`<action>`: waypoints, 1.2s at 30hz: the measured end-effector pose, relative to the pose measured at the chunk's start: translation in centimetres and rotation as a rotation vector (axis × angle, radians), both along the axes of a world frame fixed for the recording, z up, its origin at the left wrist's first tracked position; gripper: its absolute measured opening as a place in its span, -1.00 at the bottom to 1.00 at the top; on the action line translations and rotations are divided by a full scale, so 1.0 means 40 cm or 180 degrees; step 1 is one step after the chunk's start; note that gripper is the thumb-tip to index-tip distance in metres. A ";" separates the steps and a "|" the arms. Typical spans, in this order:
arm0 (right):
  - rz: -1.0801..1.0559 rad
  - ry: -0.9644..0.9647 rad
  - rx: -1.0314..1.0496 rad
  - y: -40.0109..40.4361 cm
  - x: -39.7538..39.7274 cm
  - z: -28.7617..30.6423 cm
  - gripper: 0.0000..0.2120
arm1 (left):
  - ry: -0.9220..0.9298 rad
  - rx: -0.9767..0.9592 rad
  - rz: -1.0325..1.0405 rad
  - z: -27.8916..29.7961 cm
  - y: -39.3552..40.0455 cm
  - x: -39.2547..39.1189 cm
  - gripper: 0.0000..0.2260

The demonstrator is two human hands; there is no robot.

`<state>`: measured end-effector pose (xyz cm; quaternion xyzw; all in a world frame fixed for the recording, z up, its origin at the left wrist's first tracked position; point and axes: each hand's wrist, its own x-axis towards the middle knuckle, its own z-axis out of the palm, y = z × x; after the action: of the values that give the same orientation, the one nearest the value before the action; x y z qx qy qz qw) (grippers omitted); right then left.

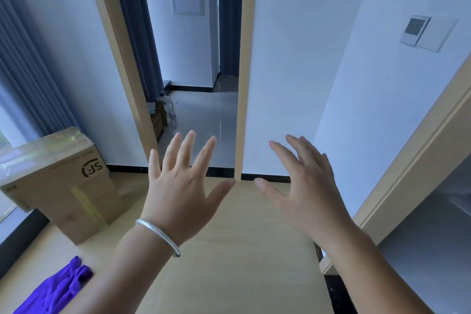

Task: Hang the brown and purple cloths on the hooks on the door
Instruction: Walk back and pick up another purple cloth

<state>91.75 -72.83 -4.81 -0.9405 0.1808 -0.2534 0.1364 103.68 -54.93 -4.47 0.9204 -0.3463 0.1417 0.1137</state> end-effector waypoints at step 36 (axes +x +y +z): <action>0.2659 0.0335 -0.0198 -0.097 1.548 -0.038 -0.39 | 0.0387 -0.0617 0.2630 -0.109 -0.050 1.176 -0.28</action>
<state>153.67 -76.70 -6.34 -0.9483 -0.2171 -0.1331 0.1896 150.73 -56.94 -8.81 0.9735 0.0738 0.1527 0.1534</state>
